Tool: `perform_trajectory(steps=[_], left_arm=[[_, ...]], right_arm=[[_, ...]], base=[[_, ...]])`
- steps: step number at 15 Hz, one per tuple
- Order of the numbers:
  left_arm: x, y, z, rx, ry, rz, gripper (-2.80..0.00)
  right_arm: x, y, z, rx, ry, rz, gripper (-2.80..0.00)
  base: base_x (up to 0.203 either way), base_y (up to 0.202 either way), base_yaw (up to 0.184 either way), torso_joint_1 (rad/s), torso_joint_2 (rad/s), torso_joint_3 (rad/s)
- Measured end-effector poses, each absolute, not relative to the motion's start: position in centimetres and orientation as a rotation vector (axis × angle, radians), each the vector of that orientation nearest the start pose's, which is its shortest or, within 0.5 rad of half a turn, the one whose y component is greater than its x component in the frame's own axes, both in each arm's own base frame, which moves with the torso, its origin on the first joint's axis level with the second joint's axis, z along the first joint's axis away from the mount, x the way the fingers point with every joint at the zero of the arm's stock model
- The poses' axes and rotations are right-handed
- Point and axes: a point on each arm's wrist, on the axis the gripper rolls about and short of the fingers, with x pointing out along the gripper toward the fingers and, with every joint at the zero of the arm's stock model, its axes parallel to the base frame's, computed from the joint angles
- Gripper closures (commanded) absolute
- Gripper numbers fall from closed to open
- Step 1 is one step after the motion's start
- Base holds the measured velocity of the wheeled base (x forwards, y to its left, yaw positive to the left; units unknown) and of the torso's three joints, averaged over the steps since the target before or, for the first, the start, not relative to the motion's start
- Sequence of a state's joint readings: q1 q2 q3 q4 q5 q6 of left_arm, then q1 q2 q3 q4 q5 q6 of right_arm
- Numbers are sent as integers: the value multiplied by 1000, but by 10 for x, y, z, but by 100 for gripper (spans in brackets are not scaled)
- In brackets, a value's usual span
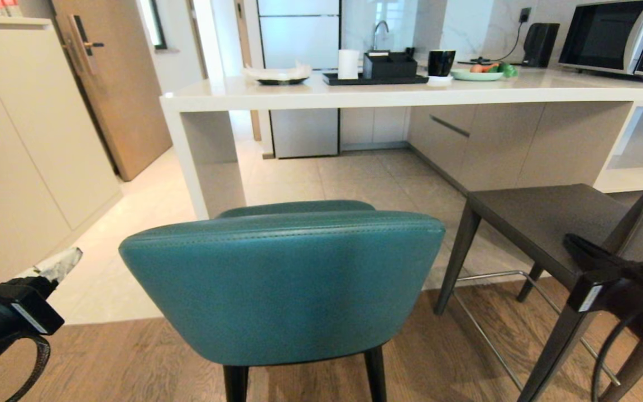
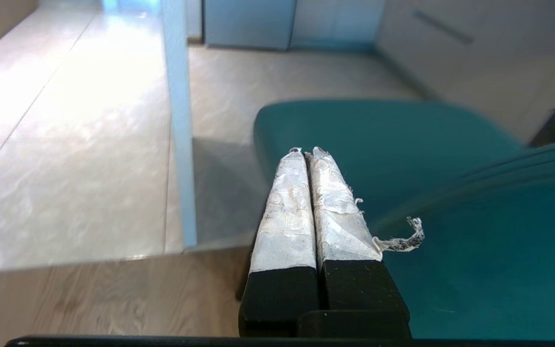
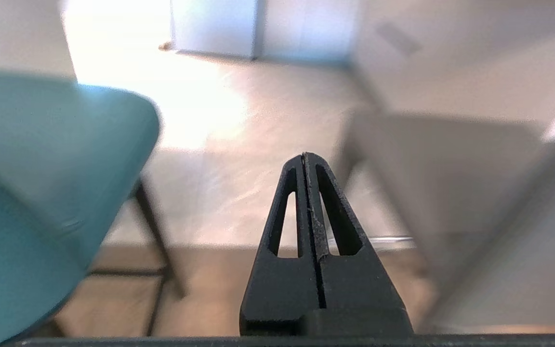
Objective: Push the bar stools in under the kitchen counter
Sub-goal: Push the gray chair back under the dining table
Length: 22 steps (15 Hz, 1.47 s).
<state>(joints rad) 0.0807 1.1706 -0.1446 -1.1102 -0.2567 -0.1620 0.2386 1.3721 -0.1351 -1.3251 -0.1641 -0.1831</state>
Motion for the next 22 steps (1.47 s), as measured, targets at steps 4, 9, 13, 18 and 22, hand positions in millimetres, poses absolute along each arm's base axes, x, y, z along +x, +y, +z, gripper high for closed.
perform_trajectory(steps=[4, 9, 13, 18, 22], left_arm=[[84, -1, 233, -176, -97, -251, 0], [7, -8, 237, -133, -123, -314, 0], [-38, -12, 235, -40, -175, -375, 0], [-60, -13, 236, 64, -187, -376, 0], [-73, -3, 245, -57, -92, -504, 0]], right_arm=[[112, 16, 210, -184, -184, -8, 0], [21, -2, 232, -195, -173, -103, 0], [-42, -5, 226, -209, -160, -172, 0], [-84, -4, 201, -212, -161, -186, 0], [-89, -3, 174, -131, -118, -151, 0]], base=[[0, 0, 0, 0, 0, 0], [0, 0, 0, 0, 0, 0], [0, 0, 0, 0, 0, 0], [0, 0, 0, 0, 0, 0], [0, 0, 0, 0, 0, 0]])
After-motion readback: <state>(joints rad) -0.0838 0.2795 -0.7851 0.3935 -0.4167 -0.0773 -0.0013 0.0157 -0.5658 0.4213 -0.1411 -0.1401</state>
